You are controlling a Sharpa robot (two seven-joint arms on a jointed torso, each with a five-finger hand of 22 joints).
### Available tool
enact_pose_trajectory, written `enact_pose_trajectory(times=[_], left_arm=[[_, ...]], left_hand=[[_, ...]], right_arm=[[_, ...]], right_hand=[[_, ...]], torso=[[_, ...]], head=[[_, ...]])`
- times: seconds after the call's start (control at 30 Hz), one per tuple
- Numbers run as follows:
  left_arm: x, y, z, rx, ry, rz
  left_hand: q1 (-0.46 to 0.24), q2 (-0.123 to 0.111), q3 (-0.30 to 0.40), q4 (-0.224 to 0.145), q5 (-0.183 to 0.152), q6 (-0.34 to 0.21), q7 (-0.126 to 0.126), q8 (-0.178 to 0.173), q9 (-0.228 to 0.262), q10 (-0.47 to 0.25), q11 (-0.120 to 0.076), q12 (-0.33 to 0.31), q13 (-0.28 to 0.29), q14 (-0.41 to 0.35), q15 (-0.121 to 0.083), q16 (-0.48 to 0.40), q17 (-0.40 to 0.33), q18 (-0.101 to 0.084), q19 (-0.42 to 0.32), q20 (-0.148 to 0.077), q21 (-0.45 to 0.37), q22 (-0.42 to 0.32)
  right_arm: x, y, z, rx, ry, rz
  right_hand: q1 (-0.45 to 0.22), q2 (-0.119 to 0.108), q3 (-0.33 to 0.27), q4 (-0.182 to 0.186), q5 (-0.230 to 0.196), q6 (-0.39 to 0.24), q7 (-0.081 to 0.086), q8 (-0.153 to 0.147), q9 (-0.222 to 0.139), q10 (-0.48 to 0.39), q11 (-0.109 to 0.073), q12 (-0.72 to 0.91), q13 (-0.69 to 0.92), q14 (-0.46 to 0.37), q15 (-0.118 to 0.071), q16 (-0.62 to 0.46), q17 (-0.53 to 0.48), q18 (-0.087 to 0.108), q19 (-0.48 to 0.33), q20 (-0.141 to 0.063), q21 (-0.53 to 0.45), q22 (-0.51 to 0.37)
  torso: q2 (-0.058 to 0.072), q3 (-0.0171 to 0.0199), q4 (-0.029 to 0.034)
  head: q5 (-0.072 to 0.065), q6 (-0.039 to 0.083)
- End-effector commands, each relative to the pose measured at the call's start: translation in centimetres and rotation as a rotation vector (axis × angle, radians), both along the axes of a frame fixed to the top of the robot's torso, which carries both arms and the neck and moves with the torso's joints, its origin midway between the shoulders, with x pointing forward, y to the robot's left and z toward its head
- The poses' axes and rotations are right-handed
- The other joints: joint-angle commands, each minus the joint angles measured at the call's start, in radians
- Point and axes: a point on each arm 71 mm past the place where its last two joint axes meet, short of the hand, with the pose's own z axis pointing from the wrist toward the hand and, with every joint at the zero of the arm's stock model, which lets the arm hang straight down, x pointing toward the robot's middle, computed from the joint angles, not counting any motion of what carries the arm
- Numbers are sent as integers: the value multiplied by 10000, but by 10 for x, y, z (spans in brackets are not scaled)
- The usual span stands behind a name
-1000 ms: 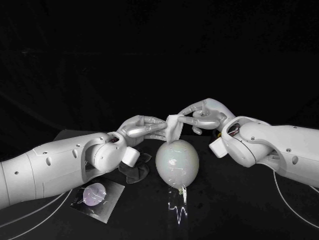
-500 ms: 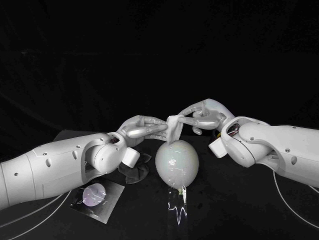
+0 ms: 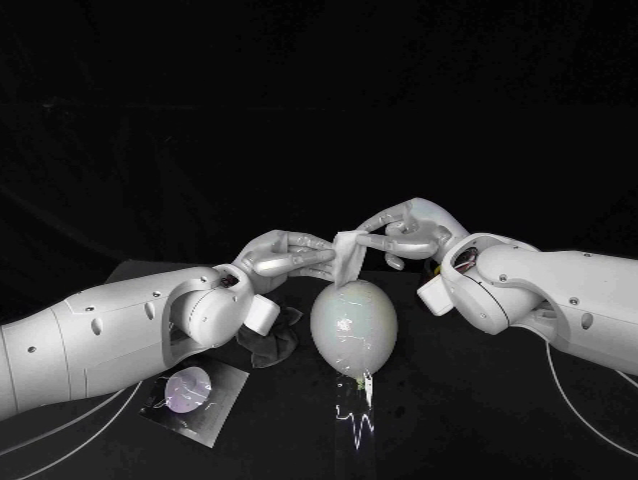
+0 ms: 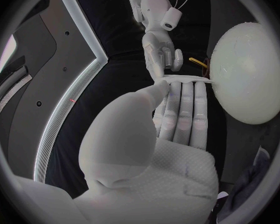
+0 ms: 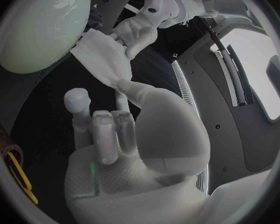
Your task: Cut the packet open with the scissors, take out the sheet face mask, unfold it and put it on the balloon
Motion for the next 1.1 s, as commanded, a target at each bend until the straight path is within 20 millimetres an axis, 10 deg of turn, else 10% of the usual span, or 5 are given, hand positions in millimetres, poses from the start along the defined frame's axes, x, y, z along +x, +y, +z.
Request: enact_pose_trajectory(times=[0.03,0.53,1.1], left_arm=[[0,-1,2,-64,-199,78],[2,3,1,223,-145,669],[4,10,-6,899,619,1077]], left_hand=[[-140,20,20,-67,46,-18,16,2,480,64,32,-49,-4,90,10,-46,16,-12,-96,-1,109,67],[-290,58,199,-163,51,-8,20,5,526,105,27,-45,1,158,-1,-110,70,-17,-341,-9,508,319],[-1404,-783,110,424,47,-1061,544,-768,211,-1401,548,-53,-27,-179,332,-331,216,107,-672,381,182,74]], right_arm=[[0,1,1,-80,-80,41],[-2,2,1,-19,-85,70],[9,-3,7,150,-496,-623]], right_hand=[[-22,90,-10,-48,30,65,8,120,418,1062,-47,36,2635,1029,-55,45,2634,126,29,-15,44,15],[-22,90,-10,-48,30,65,8,120,418,1062,-47,36,2635,1029,-55,45,2634,126,29,-15,44,15],[-35,113,-27,-78,26,57,8,140,435,1062,-46,36,2635,1029,-53,45,2634,116,73,-24,86,52]], torso=[[-2,-2,-2],[-6,0,-6],[-3,-1,4]], head=[[-2,-5],[-10,7],[-93,121]])
